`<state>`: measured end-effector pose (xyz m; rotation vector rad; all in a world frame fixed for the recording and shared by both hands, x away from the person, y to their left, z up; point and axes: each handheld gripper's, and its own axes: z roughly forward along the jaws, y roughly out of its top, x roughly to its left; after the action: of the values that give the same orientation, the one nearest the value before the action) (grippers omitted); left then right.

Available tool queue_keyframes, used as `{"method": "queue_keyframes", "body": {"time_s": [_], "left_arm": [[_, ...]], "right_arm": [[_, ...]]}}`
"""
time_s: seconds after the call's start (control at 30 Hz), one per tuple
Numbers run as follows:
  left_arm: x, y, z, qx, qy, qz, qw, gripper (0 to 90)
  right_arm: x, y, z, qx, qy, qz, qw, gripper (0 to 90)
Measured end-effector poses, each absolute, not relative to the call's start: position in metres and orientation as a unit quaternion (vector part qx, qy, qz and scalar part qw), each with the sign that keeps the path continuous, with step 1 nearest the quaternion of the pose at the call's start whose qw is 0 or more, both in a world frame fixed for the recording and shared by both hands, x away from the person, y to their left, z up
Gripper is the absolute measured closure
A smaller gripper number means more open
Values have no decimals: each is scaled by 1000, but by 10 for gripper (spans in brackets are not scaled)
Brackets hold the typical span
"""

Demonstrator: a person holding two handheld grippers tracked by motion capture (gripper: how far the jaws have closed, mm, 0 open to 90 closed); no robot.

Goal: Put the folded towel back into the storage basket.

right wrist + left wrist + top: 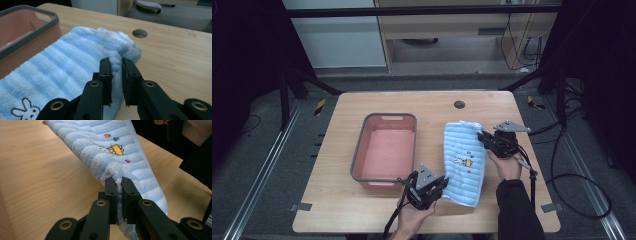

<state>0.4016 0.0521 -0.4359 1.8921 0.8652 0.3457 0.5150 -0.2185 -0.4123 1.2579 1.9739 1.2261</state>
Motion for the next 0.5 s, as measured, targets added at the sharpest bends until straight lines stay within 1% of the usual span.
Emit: {"method": "queue_keyframes", "body": {"time_s": [0.5], "left_arm": [[402,70,-403,775,345,167,502,841]], "right_arm": [[512,-200,-377,444,714,470,268,795]]}}
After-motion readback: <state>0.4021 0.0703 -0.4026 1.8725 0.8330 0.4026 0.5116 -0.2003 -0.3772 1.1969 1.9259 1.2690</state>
